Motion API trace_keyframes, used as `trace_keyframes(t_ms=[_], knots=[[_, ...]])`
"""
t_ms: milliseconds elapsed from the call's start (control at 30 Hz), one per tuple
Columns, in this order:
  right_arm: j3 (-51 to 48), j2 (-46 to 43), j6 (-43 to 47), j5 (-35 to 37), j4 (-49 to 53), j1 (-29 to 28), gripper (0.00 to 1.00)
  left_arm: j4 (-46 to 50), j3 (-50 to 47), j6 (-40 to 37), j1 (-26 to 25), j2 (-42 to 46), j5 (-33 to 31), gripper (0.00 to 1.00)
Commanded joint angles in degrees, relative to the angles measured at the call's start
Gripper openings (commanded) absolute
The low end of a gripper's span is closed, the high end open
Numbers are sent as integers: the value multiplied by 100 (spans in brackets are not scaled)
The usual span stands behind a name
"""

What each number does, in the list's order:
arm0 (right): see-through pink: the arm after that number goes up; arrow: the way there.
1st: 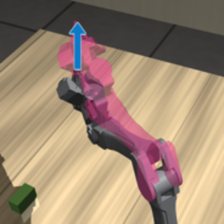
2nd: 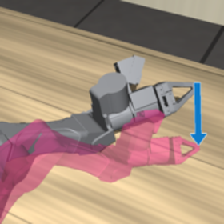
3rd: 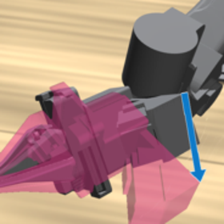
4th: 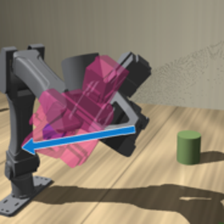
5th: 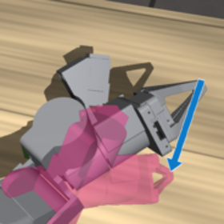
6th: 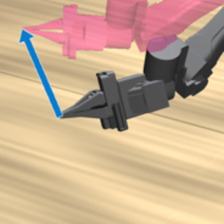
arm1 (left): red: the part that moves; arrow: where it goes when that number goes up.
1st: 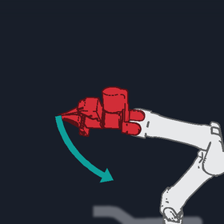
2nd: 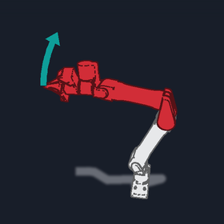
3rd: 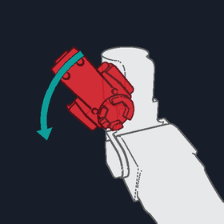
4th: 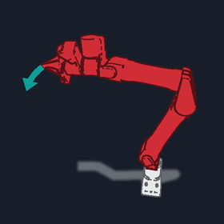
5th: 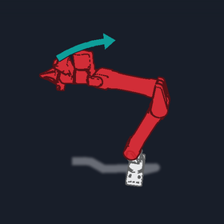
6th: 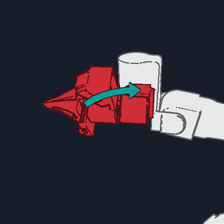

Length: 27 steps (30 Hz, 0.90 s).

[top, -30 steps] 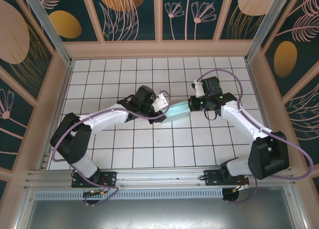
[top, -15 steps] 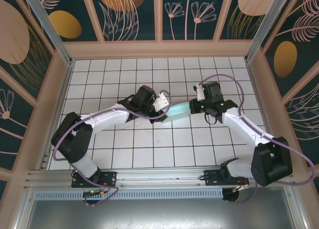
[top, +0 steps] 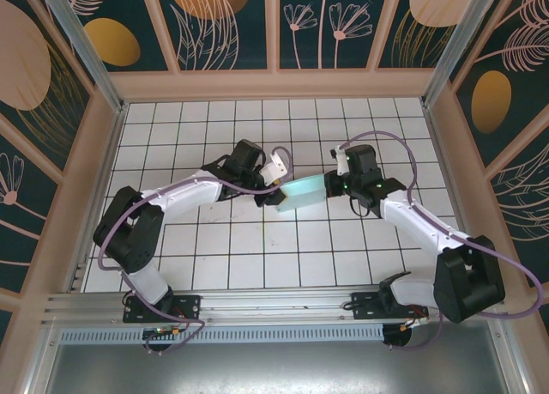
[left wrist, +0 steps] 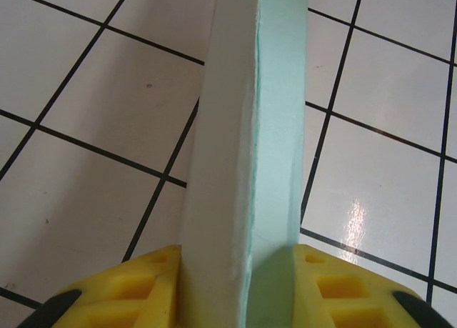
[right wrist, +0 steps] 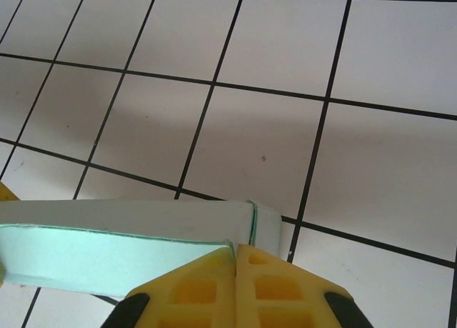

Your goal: Fold the paper box

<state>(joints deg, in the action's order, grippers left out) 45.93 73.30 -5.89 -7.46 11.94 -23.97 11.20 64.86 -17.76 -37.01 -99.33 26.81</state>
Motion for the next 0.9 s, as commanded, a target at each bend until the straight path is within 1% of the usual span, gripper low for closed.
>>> trace_keyframes(t_ms=[0, 100, 133, 200, 233, 367, 400, 433, 533, 600, 733, 767, 800, 833, 867], knots=[[-161, 97, 88, -185, 103, -126, 0, 616, -42, -38, 96, -433, -674, 38], [-199, 80, 66, -177, 41, -128, 0, 548, -61, 114, 98, -357, -712, 61], [-212, 63, 60, -168, 23, -126, 0, 472, -86, 249, 94, -304, -732, 67], [-234, 23, 53, -172, -14, -147, 0, 317, -129, 503, 85, -216, -716, 75], [-243, 18, 91, -162, -16, -197, 0, 243, -136, 695, 85, -177, -734, 78], [-243, 40, 59, 92, 9, -300, 0, 145, -135, 1227, 91, -49, -708, 87], [-243, 44, 40, 126, 10, -303, 0, 40, -197, 1367, 89, 57, -708, 91], [-243, 50, 28, 131, 10, -310, 0, -102, -292, 1492, 87, 218, -712, 98], [-243, 47, 9, 131, -8, -312, 0, -469, -549, 1833, 90, 674, -810, 99], [-217, 57, 1, 119, 9, -323, 0, -646, -703, 2111, 88, 964, -1091, 99], [-123, 87, 17, 146, 65, -320, 0, -550, -852, 2682, 88, 1315, -1577, 99], [-99, 101, 22, 156, 84, -324, 0, -433, -848, 2858, 89, 1328, -1624, 97], [-77, 119, 33, 158, 105, -320, 0, -223, -796, 3006, 82, 1314, -1632, 92], [-59, 132, 38, 158, 115, -322, 0, 14, -709, 3158, 80, 1281, -1648, 83], [-50, 140, 43, 145, 126, -319, 0, 197, -664, 3250, 65, 1260, -1660, 78]])
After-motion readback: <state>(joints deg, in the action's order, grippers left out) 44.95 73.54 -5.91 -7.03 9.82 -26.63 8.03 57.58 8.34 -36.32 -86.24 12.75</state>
